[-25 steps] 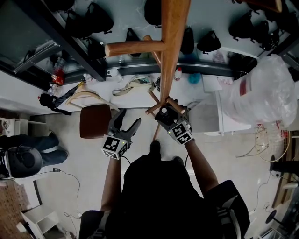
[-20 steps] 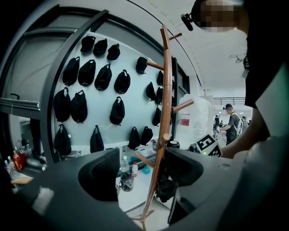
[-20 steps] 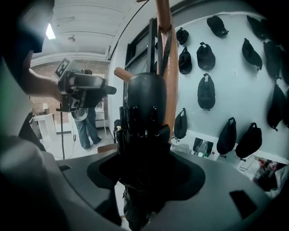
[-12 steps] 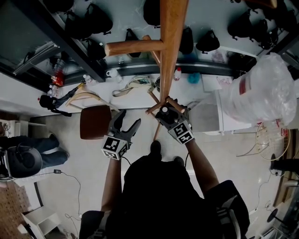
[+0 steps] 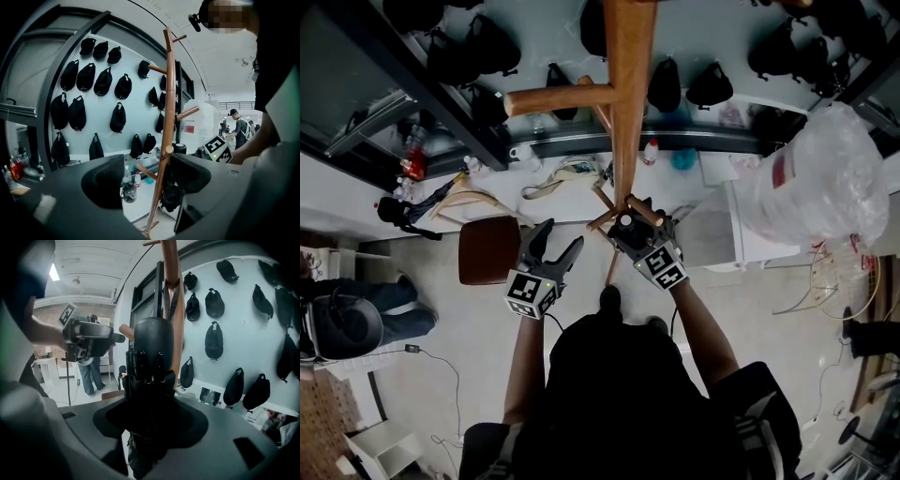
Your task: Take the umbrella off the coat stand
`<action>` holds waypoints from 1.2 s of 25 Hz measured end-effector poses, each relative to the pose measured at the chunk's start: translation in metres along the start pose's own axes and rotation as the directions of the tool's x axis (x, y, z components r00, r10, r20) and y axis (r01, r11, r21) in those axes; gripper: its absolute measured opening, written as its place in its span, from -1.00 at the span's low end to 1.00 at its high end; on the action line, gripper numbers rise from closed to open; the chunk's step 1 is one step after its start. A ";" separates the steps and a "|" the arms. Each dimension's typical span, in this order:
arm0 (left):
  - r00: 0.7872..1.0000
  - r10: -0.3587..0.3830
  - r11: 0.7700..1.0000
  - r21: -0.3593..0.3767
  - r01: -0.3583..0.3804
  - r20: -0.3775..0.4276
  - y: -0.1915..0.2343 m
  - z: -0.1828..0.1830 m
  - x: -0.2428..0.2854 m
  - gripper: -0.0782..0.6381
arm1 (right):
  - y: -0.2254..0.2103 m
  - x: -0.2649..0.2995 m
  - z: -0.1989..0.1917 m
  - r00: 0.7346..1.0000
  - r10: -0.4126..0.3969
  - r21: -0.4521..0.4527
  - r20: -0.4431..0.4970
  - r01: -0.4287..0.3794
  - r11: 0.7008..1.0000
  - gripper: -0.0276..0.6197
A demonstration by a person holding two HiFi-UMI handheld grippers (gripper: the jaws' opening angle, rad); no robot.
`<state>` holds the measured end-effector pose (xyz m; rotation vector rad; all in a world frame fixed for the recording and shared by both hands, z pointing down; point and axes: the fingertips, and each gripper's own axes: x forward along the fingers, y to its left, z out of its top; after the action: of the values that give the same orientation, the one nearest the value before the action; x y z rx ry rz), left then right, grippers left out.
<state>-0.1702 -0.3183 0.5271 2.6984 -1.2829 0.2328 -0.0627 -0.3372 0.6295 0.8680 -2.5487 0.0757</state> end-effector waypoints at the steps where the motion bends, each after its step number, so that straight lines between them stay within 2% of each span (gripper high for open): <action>1: 1.000 -0.001 1.000 0.001 0.001 0.002 -0.001 0.001 0.000 0.05 | 0.000 -0.001 0.001 1.000 0.001 -0.002 0.000 -0.001 1.000 -0.23; 19: 1.000 0.016 1.000 -0.003 -0.016 0.023 -0.010 0.013 -0.005 0.05 | -0.002 -0.015 0.020 1.000 0.005 -0.054 -0.005 -0.005 0.999 -0.24; 30: 0.999 0.030 1.000 0.005 -0.030 0.044 -0.017 0.025 -0.011 0.04 | -0.003 -0.028 0.042 1.000 0.013 -0.093 0.027 -0.010 0.996 -0.24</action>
<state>-0.1619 -0.3043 0.4996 2.7048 -1.3378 0.1810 -0.0578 -0.3319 0.5791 0.8242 -2.5609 -0.0514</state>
